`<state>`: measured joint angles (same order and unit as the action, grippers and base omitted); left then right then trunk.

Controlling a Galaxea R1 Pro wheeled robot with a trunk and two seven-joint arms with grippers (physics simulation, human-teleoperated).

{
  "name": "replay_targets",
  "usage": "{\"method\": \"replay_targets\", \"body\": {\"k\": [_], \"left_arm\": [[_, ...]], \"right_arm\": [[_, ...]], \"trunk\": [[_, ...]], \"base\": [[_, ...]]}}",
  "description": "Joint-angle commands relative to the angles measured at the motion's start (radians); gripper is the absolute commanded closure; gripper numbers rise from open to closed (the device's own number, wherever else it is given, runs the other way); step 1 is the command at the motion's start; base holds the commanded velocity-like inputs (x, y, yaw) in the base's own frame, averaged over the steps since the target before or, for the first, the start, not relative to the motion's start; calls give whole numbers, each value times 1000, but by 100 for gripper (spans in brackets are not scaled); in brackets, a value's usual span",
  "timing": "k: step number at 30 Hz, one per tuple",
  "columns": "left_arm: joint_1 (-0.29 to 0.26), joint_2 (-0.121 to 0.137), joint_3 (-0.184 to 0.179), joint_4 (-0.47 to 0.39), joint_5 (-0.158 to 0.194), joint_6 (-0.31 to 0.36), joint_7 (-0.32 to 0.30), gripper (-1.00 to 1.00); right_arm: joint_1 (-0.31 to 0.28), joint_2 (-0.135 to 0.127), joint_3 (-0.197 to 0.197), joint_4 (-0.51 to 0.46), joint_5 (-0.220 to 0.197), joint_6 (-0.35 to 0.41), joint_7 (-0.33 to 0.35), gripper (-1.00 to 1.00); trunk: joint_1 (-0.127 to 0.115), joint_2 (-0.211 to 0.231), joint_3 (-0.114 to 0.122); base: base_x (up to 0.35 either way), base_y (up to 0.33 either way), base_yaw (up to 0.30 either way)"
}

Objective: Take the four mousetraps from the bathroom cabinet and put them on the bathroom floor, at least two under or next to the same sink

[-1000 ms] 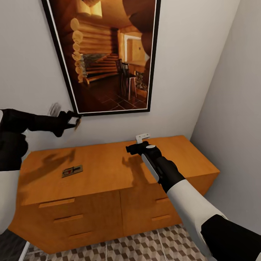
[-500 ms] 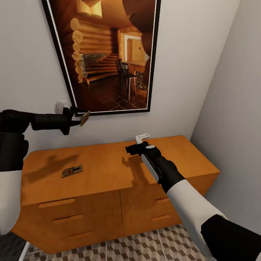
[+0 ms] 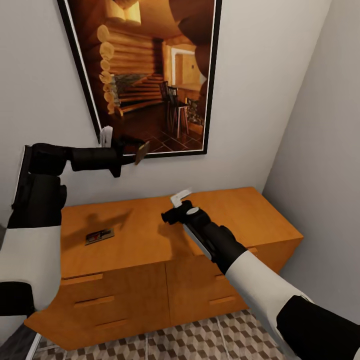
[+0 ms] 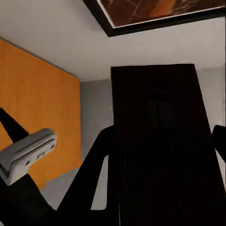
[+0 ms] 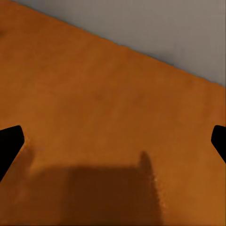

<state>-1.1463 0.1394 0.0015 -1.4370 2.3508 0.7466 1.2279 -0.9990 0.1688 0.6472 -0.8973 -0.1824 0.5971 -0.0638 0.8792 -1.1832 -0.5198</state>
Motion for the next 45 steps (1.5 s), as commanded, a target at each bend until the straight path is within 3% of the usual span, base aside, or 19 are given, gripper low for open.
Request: {"method": "replay_targets", "body": {"k": [1,6,11,12,14,21,25,27,31,34,38,45], "left_arm": [[-15,-13,0,0,5,8,7,100],[-82,-64,-8,1,5,9,7,100],[-146,-86,-42,1,5,10,7,100],[-160,-95,-47,1,5,10,7,100],[-165,-100,-49,1,5,10,7,100],[-168,-105,-54,3,5,47,7,100],[-167,-104,-97,3,5,53,7,100],[-167,-105,-119,3,5,53,7,100],[-166,-104,-133,3,5,54,7,100],[-165,-105,-137,2,5,54,7,100],[-164,-104,-138,3,5,55,7,100],[-162,-96,-135,1,5,65,1,100]], "right_arm": [[-1,-1,9,-3,-7,15,15,-100],[-6,-1,20,-28,-2,57,159,-100],[-44,1,24,-42,-1,81,247,-100],[-68,6,24,-45,0,100,294,-100],[-88,6,28,-47,0,108,338,-100],[-156,6,83,-70,3,115,591,-100],[-167,2,106,-125,10,112,714,-100],[-169,3,139,-158,42,110,768,-100],[-170,6,213,-207,130,109,811,-100],[-170,6,236,-230,159,108,825,-100],[-170,6,245,-242,175,106,897,-100],[-170,6,249,-253,178,99,937,-100]], "trunk": [[0,-1,-1],[0,-1,-1],[0,-1,-1],[0,-1,-1],[0,-1,-1],[0,-1,-1],[0,-1,-1],[0,-1,-1],[0,-1,-1],[0,-1,-1],[0,-1,-1],[0,-1,-1]], "base": [[0,0,0],[0,0,0],[0,0,0],[0,0,0],[0,0,0],[0,0,0],[0,0,0],[0,0,0],[0,0,0],[0,0,0],[10,0,0],[186,68,0]]}}
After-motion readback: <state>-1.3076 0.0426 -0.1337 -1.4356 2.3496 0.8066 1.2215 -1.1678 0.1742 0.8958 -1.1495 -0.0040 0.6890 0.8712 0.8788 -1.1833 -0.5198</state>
